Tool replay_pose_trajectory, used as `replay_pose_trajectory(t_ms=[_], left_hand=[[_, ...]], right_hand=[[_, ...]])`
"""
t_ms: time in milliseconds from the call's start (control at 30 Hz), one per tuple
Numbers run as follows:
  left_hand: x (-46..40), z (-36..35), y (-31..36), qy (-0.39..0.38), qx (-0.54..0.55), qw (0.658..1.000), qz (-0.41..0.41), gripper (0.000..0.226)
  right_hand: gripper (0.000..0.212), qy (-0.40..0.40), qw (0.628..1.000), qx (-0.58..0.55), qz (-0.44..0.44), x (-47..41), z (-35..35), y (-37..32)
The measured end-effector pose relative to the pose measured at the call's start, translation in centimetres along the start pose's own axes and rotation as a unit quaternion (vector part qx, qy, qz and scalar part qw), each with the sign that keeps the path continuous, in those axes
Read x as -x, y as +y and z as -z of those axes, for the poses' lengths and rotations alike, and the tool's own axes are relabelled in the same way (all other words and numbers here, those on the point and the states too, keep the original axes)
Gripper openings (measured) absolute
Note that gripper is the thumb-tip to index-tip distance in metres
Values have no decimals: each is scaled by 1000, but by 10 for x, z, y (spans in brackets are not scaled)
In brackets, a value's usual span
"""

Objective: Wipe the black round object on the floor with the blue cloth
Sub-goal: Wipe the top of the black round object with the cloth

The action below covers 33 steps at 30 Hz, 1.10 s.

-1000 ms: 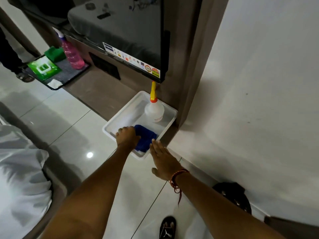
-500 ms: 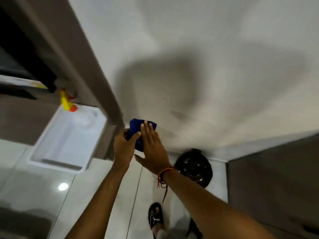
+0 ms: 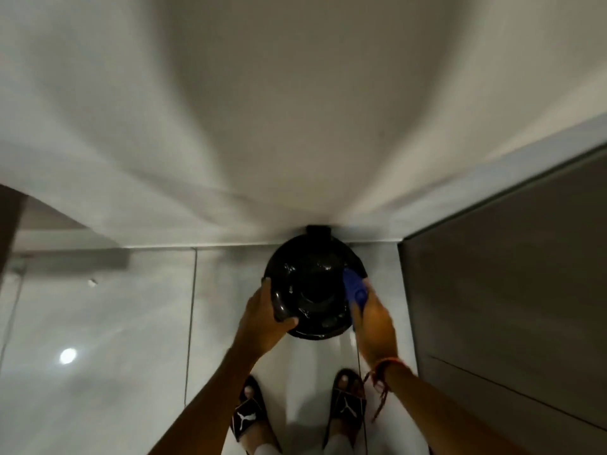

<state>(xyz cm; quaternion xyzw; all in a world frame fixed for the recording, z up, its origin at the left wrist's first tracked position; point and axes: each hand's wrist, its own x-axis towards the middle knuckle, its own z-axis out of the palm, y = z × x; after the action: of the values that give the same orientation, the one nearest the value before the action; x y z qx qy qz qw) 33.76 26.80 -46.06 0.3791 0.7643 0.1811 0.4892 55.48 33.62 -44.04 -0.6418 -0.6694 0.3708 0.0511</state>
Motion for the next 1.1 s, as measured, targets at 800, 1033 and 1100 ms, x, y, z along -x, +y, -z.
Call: replay_pose_trajectory(t_ms=[800,1033,1100], left_hand=[[-56,-103,-94,61,-98,993,-9,146],[-58,-105,-96,67,-90,993,-27,145],[-57,-105,-97,71,-95,993,-28,146]], right_hand=[[67,-47,990,-27,129,-28,-125,108],[68,-2,992,-119,38,-120,-90,85],[66,0,997,-54,63,-94,-104,91]])
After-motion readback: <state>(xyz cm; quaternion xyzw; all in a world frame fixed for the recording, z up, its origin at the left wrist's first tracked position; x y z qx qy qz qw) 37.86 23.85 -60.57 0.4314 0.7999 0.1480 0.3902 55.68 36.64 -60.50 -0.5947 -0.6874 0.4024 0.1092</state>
